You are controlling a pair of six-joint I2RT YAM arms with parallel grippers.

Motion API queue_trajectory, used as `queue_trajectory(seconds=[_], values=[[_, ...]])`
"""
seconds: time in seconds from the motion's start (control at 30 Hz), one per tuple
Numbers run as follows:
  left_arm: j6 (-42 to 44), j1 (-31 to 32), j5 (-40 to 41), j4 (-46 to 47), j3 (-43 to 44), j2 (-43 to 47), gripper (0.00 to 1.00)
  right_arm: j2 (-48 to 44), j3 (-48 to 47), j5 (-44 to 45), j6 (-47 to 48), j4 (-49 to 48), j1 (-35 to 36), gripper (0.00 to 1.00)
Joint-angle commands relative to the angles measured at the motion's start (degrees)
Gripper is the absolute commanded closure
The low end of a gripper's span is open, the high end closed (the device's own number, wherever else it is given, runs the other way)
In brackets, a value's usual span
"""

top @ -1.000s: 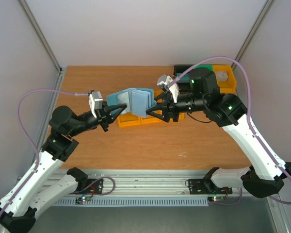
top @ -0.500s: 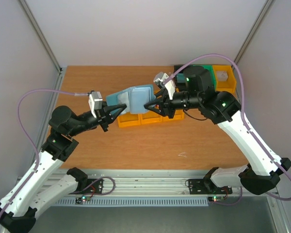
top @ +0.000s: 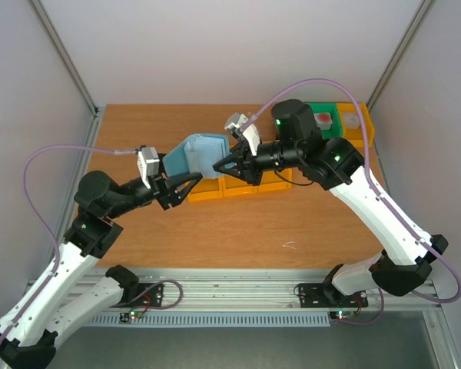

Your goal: Take the credit cards out of the card holder

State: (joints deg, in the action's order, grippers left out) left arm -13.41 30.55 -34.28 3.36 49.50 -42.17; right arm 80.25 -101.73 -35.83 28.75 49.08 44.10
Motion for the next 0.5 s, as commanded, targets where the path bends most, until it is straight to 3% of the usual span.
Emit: queue_trajectory(seconds=[0.0,0.13,0.2,0.3,0.37,0.43,0.47], values=[[0.8,0.3,-1.8,2.5,-1.2,0.3,0.34,-0.2,-1.4,-2.2,-1.0,-3.1,1.7,0.99],[1.1,0.5,-2.1,2.4,-1.6,-0.3,0.28,0.4,-2.4,-2.3,-0.8,-2.9,3.7,0.99],[1.8,0.6,-1.7,2.2,-1.6,-0.4,0.33,0.9,-3.3,-3.5,-0.4,-2.6,4.4,0.99],[2.3,0.6,-1.0,2.3,-1.6,-0.4,0.55,0.8,-3.6,-6.1,-0.5,-3.1,4.6,0.99],[2.7,0.6,-0.7,2.3,-1.6,-0.2,0.78,0.6,-3.6,-7.0,-0.3,-2.7,4.6,0.98],[2.7,0.6,-0.2,2.6,-1.7,0.2,0.98,-0.2,-3.2,-6.1,0.3,-2.0,4.5,0.86],[2.4,0.6,0.2,2.7,-1.7,0.3,1.0,-0.9,-2.7,-4.9,0.5,-1.8,4.3,0.8]])
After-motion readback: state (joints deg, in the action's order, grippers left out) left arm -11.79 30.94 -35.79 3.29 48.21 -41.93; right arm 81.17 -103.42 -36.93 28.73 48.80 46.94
